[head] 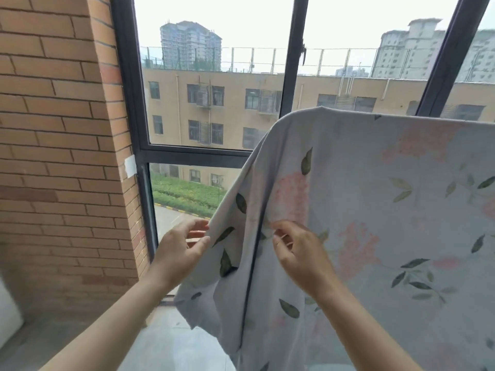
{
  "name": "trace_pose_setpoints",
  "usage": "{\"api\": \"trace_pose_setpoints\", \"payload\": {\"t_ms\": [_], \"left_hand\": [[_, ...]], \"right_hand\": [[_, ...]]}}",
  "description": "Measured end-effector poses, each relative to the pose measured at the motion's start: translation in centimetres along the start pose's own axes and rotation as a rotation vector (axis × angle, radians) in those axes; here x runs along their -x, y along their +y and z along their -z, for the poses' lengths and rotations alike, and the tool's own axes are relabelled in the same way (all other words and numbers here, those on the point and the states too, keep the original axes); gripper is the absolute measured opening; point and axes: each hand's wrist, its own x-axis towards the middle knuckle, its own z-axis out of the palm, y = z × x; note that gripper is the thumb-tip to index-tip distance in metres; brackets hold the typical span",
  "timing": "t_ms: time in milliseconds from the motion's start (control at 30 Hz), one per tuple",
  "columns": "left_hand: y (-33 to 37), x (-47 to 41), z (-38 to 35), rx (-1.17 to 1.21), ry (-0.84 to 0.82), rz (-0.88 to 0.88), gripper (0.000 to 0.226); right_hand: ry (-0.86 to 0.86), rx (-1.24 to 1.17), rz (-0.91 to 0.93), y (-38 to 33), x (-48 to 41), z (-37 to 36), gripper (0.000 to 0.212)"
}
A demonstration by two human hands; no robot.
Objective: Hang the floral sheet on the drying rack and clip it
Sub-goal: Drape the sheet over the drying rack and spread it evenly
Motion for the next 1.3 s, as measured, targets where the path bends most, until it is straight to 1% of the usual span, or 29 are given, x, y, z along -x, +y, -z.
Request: {"api": "trace_pose_setpoints", "payload": {"t_ms": [100, 200, 333, 467, 567, 667, 733, 833, 900, 967, 1033, 1067, 1133, 1167, 1233, 1300], "left_hand": [[-3.5, 1.2, 2.0, 0.001, -0.043, 0.045, 0.029], [-7.0, 2.0, 4.4, 0.015, -0.126, 0.076, 0.026], [-11.5, 2.8, 7.9, 0.045, -0.253, 0.109, 0.024], [-15.1, 3.5, 9.8, 0.086, -0.359, 0.126, 0.022], [-16.5, 3.0, 9.6, 0.100, -0.435, 0.130, 0.020], [-17.0, 1.6, 8.5, 0.119, -0.507, 0.107, 0.023], [-17.1, 0.6, 7.5, 0.126, -0.560, 0.092, 0.028], [-17.1, -1.2, 5.4, 0.129, -0.623, 0.087, 0.043], [-17.0, -2.5, 4.0, 0.101, -0.687, 0.075, 0.053], [-17.2, -3.6, 2.6, 0.037, -0.758, 0.054, 0.059], [-17.6, -4.2, 1.2, 0.000, -0.781, 0.032, 0.057], [-17.9, -4.5, 0.6, 0.018, -0.768, 0.017, 0.046], [-18.7, -5.1, -0.3, 0.050, -0.730, -0.053, 0.013], [-19.0, -5.5, -0.2, 0.054, -0.724, -0.097, 0.005], [-19.7, -6.8, 0.2, 0.075, -0.741, -0.162, 0.017], [-20.6, -8.6, 1.3, 0.113, -0.748, -0.185, 0.030]], "right_hand": [[-0.029, 0.000, -0.049, -1.3, 1.4, -3.4, 0.025], [-0.031, 0.023, -0.126, -3.4, 2.5, -6.6, 0.025], [-0.022, 0.055, -0.254, -6.5, 4.8, -11.2, 0.025], [-0.055, 0.074, -0.412, -8.3, 7.1, -15.0, 0.025], [-0.054, 0.094, -0.507, -8.9, 7.5, -16.3, 0.025], [-0.002, 0.097, -0.610, -8.6, 7.1, -17.3, 0.027], [0.066, 0.089, -0.669, -7.9, 6.7, -18.1, 0.029], [0.140, 0.055, -0.742, -6.6, 5.6, -18.9, 0.034], [0.171, 0.026, -0.776, -5.8, 4.7, -19.6, 0.041], [0.185, 0.001, -0.812, -5.4, 4.0, -20.5, 0.053], [0.186, 0.001, -0.868, -5.1, 3.6, -21.3, 0.065], [0.201, 0.001, -0.909, -5.0, 3.4, -21.6, 0.071], [0.268, -0.002, -0.976, -4.6, 3.2, -22.4, 0.084], [0.308, 0.000, -0.990, -4.5, 3.1, -22.8, 0.094], [0.390, -0.019, -1.018, -4.6, 2.7, -23.8, 0.111], [0.483, -0.065, -1.061, -5.1, 2.4, -24.8, 0.118]]}}
